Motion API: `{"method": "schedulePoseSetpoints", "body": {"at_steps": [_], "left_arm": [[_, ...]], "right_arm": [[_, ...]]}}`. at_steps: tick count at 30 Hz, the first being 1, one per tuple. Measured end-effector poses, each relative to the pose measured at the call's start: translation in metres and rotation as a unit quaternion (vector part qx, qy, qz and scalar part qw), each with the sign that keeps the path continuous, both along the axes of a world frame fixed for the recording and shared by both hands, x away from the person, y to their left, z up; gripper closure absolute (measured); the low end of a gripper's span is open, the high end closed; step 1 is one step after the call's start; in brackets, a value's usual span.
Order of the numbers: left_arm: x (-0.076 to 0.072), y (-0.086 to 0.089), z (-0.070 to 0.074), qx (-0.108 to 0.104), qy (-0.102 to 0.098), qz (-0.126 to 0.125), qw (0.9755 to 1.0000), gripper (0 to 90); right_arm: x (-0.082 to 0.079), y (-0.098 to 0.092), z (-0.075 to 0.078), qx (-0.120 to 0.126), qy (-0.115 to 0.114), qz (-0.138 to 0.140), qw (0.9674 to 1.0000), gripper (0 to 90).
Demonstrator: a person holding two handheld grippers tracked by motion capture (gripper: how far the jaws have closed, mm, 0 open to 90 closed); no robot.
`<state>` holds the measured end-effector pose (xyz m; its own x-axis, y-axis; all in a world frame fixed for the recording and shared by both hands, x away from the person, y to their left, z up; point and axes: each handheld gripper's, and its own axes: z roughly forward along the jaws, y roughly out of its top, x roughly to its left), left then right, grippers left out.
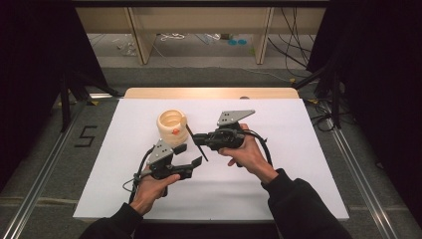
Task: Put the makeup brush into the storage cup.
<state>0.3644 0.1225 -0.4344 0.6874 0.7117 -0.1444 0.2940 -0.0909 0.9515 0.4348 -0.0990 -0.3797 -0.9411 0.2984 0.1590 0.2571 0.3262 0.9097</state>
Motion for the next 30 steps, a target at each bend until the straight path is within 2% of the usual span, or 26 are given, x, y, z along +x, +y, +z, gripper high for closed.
{"method": "schedulePoseSetpoints", "body": {"at_steps": [1, 2, 3, 6, 10, 12, 14, 17, 19, 30], "left_arm": [[0.001, 0.0, 0.0, 0.002, -0.001, -0.002, 1.0, 26.9], [0.001, -0.001, -0.001, 0.002, -0.002, 0.0, 1.0, 27.1], [0.002, -0.001, -0.001, 0.002, -0.003, 0.0, 1.0, 27.3], [0.003, -0.001, -0.002, 0.005, -0.005, -0.003, 1.0, 28.7], [0.004, -0.001, -0.002, 0.008, -0.011, -0.007, 0.9999, 35.6], [0.004, -0.002, -0.002, 0.001, -0.005, -0.008, 1.0, 38.7], [0.004, -0.002, -0.002, 0.003, -0.006, -0.013, 0.9999, 41.4], [0.006, -0.001, -0.002, 0.001, -0.005, -0.019, 0.9998, 45.9], [0.006, 0.0, -0.002, -0.005, -0.004, -0.022, 0.9997, 48.8], [0.007, 0.002, 0.0, -0.035, 0.01, -0.038, 0.9986, 61.8]], "right_arm": [[0.0, 0.001, 0.0, -0.001, 0.001, 0.004, 1.0, 83.0], [0.0, 0.002, -0.001, 0.002, -0.011, 0.0, 0.9999, 83.0], [-0.001, 0.002, -0.001, -0.003, -0.004, 0.004, 1.0, 83.0], [-0.003, 0.005, -0.002, 0.001, -0.004, 0.009, 1.0, 83.0], [-0.004, 0.007, -0.002, 0.001, -0.002, 0.009, 1.0, 83.0], [-0.004, 0.007, -0.003, 0.0, -0.011, 0.013, 0.9998, 83.0], [-0.005, 0.009, -0.004, 0.003, 0.001, 0.017, 0.9998, 83.0], [-0.006, 0.009, -0.004, 0.002, 0.0, 0.017, 0.9999, 83.0], [-0.006, 0.01, -0.004, 0.003, -0.007, 0.017, 0.9998, 83.0], [-0.006, 0.011, -0.005, 0.011, -0.004, 0.019, 0.9997, 83.0]]}}
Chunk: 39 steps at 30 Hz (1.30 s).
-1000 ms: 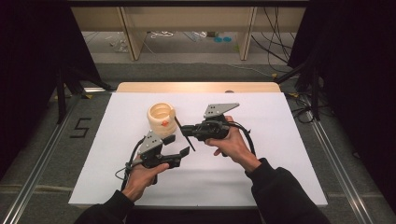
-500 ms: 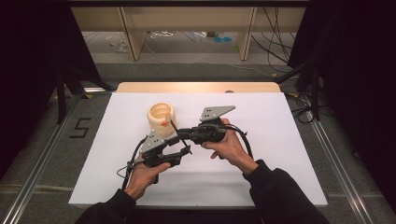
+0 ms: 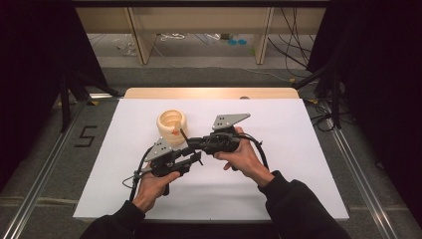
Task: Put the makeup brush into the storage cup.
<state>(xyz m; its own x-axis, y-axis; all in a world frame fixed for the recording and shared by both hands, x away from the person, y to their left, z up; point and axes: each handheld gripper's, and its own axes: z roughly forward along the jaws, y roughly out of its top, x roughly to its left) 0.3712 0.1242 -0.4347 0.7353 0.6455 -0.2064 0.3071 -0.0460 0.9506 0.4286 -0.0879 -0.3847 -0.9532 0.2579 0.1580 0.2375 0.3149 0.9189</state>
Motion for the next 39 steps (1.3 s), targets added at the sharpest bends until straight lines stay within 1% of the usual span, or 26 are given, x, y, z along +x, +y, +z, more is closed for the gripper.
{"method": "schedulePoseSetpoints", "body": {"at_steps": [6, 9, 10, 11, 15, 21, 22, 24, 28, 30, 32, 33, 34, 35, 36, 37, 38, 39], "left_arm": [[-0.0002, 0.0004, 0.0003, -0.009, 0.007, -0.003, 0.9999, 67.5], [0.0003, 0.0006, 0.0001, -0.005, 0.002, -0.005, 1.0, 69.4], [0.0003, 0.0006, 0.0001, -0.005, 0.002, -0.005, 1.0, 70.1], [0.0005, 0.0007, 0.0001, -0.005, 0.002, -0.006, 1.0, 71.1], [0.0004, 0.0006, 0.0002, -0.008, 0.002, -0.009, 0.9999, 74.7], [0.0006, 0.001, 0.0001, -0.007, 0.002, -0.011, 0.9999, 78.0], [0.0008, 0.0012, 0.0001, -0.009, 0.004, -0.012, 0.9999, 78.6], [0.0009, 0.002, 0.0001, -0.014, 0.009, -0.012, 0.9998, 79.9], [0.0018, 0.0038, -0.0008, -0.023, 0.026, -0.009, 0.9994, 82.5], [0.0022, 0.0043, -0.0014, -0.023, 0.025, -0.008, 0.9994, 83.3], [0.0022, 0.0047, -0.0013, -0.019, 0.022, -0.007, 0.9996, 83.4], [0.0022, 0.0048, -0.0012, -0.017, 0.02, -0.007, 0.9996, 83.5], [0.0021, 0.0047, -0.0012, -0.016, 0.018, -0.007, 0.9997, 83.5], [0.0019, 0.0048, -0.0011, -0.015, 0.017, -0.006, 0.9997, 83.5], [0.0019, 0.0048, -0.0011, -0.015, 0.017, -0.006, 0.9997, 83.5], [0.0022, 0.0053, -0.0011, -0.01, 0.013, -0.005, 0.9999, 83.5], [0.0025, 0.0056, -0.0013, -0.008, 0.011, -0.004, 0.9999, 83.5], [0.0028, 0.0059, -0.0014, -0.007, 0.01, -0.004, 0.9999, 83.5]], "right_arm": [[-0.0001, 0.001, -0.0007, 0.001, 0.001, 0.003, 1.0, 83.0], [-0.0011, 0.0011, -0.0007, -0.005, 0.008, 0.004, 0.9999, 83.0], [-0.0012, 0.0011, -0.0007, -0.005, 0.008, 0.003, 0.9999, 83.0], [-0.0006, 0.0012, -0.0009, -0.002, 0.002, 0.003, 1.0, 83.0], [-0.0014, 0.0014, -0.0007, -0.001, 0.01, 0.004, 0.9999, 83.0], [-0.0012, 0.0014, -0.001, -0.001, 0.01, 0.005, 0.9999, 83.0], [-0.0013, 0.001, -0.0007, -0.004, 0.008, 0.004, 1.0, 83.0], [-0.0014, 0.0013, -0.0008, -0.001, 0.01, 0.006, 0.9999, 83.1], [-0.0011, 0.0006, -0.0005, -0.001, 0.008, 0.006, 1.0, 83.0], [-0.0008, 0.0006, -0.0006, -0.004, 0.003, 0.008, 1.0, 82.8], [-0.0005, 0.0004, -0.0007, -0.005, 0.006, 0.009, 0.9999, 82.3], [-0.0003, 0.0003, -0.001, -0.003, 0.007, 0.01, 0.9999, 81.4], [0.0004, 0.0003, -0.0008, -0.003, 0.001, 0.011, 0.9999, 76.9], [-0.0001, 0.0012, -0.0007, -0.008, 0.006, 0.013, 0.9999, 70.3], [-0.0001, 0.0012, -0.0007, -0.008, 0.006, 0.013, 0.9999, 70.3], [-0.0005, 0.0018, 0.0017, -0.015, 0.001, 0.0, 0.9999, 61.0], [-0.0001, 0.0024, 0.0021, -0.01, -0.002, -0.001, 0.9999, 59.7], [0.0001, 0.0016, 0.0037, -0.011, 0.001, 0.002, 0.9999, 57.7]]}}
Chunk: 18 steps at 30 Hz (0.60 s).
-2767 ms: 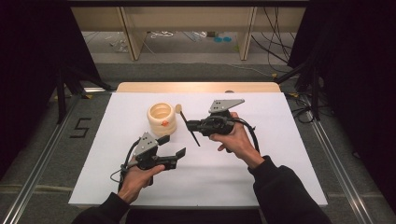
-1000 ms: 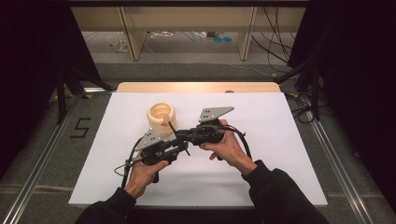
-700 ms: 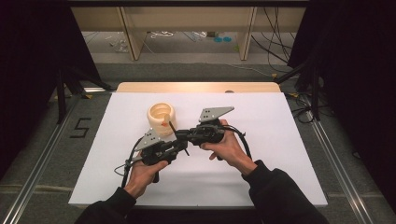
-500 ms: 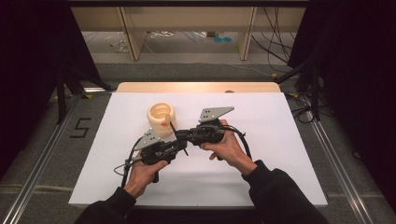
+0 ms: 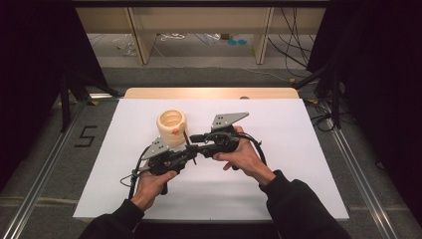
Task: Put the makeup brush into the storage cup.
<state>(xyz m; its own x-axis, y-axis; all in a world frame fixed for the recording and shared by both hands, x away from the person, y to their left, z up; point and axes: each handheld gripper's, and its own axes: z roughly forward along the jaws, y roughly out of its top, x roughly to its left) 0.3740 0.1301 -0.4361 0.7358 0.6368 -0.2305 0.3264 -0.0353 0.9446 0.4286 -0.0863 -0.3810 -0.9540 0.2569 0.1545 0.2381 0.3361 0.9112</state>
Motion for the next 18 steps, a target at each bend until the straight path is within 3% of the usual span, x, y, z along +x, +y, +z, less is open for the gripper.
{"method": "schedulePoseSetpoints", "body": {"at_steps": [5, 8, 10, 15, 17, 18], "left_arm": [[0.0, 0.002, 0.0, 0.006, 0.002, 0.012, 0.9999, 83.5], [0.001, 0.004, 0.0, 0.012, -0.003, 0.01, 0.9999, 83.5], [0.001, 0.005, 0.0, 0.013, -0.001, 0.017, 0.9998, 83.5], [0.004, 0.009, 0.001, 0.022, -0.01, 0.019, 0.9995, 83.5], [0.003, 0.009, 0.001, 0.013, -0.002, 0.031, 0.9994, 83.5], [0.004, 0.01, 0.002, 0.016, -0.007, 0.03, 0.9994, 83.5]], "right_arm": [[0.001, -0.004, 0.005, -0.002, 0.006, -0.023, 0.9997, 45.2], [0.001, -0.008, 0.006, -0.005, 0.011, -0.03, 0.9995, 42.5], [0.002, -0.013, 0.008, -0.003, 0.0, -0.043, 0.9991, 38.3], [-0.001, -0.023, 0.011, -0.012, 0.01, -0.058, 0.9982, 32.5], [-0.002, -0.028, 0.011, -0.014, 0.007, -0.069, 0.9975, 31.2], [-0.003, -0.031, 0.011, -0.015, 0.001, -0.076, 0.997, 30.5]]}}
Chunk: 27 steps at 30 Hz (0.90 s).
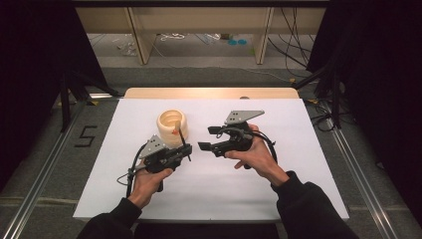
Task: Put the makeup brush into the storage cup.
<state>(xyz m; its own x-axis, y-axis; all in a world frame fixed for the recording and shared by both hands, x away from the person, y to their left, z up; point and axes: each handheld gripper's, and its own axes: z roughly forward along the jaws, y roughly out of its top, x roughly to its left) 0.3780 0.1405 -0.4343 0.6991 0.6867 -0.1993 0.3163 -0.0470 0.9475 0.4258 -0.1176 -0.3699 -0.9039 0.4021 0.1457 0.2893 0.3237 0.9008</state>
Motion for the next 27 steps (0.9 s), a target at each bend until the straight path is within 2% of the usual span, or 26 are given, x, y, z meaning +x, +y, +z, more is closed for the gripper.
{"method": "schedulePoseSetpoints", "body": {"at_steps": [2, 4, 7, 10, 18, 21, 22, 24, 26, 27], "left_arm": [[0.001, 0.002, 0.0, 0.003, -0.003, -0.001, 1.0, 83.5], [0.002, 0.003, 0.001, 0.002, -0.003, 0.002, 1.0, 83.5], [0.003, 0.004, 0.001, 0.002, -0.005, 0.005, 1.0, 83.5], [0.003, 0.005, 0.002, 0.0, -0.002, 0.011, 0.9999, 83.5], [0.007, 0.011, 0.007, 0.004, -0.011, 0.023, 0.9997, 83.5], [0.01, 0.014, 0.008, 0.003, -0.013, 0.029, 0.9995, 83.5], [0.01, 0.013, 0.009, -0.001, -0.009, 0.036, 0.9993, 83.5], [0.012, 0.015, 0.01, 0.005, -0.017, 0.032, 0.9993, 83.5], [0.013, 0.015, 0.011, 0.001, -0.011, 0.041, 0.9991, 83.5], [0.014, 0.016, 0.012, 0.007, -0.017, 0.038, 0.9991, 83.5]], "right_arm": [[-0.002, -0.005, -0.002, -0.005, 0.004, -0.009, 0.9999, 29.2], [-0.004, -0.011, -0.003, -0.018, -0.006, -0.027, 0.9995, 26.7], [-0.006, -0.017, -0.007, -0.021, -0.007, -0.041, 0.9989, 26.4], [-0.007, -0.023, -0.009, -0.033, -0.02, -0.06, 0.9975, 26.1], [-0.018, -0.039, -0.019, -0.051, -0.029, -0.093, 0.9939, 26.1], [-0.023, -0.047, -0.023, -0.059, -0.026, -0.102, 0.9927, 26.1], [-0.024, -0.049, -0.026, -0.056, -0.025, -0.105, 0.9925, 26.1], [-0.026, -0.055, -0.029, -0.056, -0.018, -0.11, 0.9923, 26.0], [-0.027, -0.059, -0.032, -0.052, -0.014, -0.114, 0.992, 25.5], [-0.028, -0.062, -0.033, -0.056, -0.016, -0.123, 0.9907, 25.2]]}}
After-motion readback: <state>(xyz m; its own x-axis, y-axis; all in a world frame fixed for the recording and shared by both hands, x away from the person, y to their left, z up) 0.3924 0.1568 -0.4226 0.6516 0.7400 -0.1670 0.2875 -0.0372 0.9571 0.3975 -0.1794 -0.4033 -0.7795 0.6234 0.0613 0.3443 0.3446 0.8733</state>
